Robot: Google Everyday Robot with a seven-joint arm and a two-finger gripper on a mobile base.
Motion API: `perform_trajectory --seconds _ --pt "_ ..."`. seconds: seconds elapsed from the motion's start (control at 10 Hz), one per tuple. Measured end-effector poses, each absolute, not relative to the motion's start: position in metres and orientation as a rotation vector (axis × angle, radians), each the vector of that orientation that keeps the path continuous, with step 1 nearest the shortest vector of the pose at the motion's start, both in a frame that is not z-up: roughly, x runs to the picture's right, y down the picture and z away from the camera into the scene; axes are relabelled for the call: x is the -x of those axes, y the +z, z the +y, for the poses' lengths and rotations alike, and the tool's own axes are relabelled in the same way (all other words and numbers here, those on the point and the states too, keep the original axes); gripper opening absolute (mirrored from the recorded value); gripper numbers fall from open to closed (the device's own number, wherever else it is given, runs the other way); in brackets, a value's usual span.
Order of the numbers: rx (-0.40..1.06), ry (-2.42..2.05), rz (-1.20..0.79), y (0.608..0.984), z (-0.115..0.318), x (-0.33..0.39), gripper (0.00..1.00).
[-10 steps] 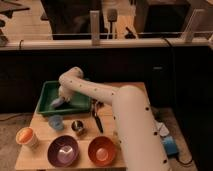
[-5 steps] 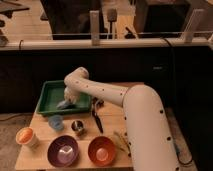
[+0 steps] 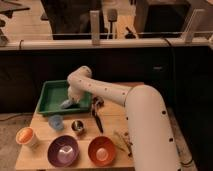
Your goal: Wipe tray with sponge
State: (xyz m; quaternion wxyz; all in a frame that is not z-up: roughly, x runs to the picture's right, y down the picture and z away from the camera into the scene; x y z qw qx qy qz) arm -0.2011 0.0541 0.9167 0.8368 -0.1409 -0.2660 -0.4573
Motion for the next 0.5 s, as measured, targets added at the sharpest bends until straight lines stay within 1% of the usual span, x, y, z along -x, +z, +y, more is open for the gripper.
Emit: perform_trajectory --seconds 0.5 --pt "0.269 -0.939 -0.542 0.951 0.021 0.196 0.00"
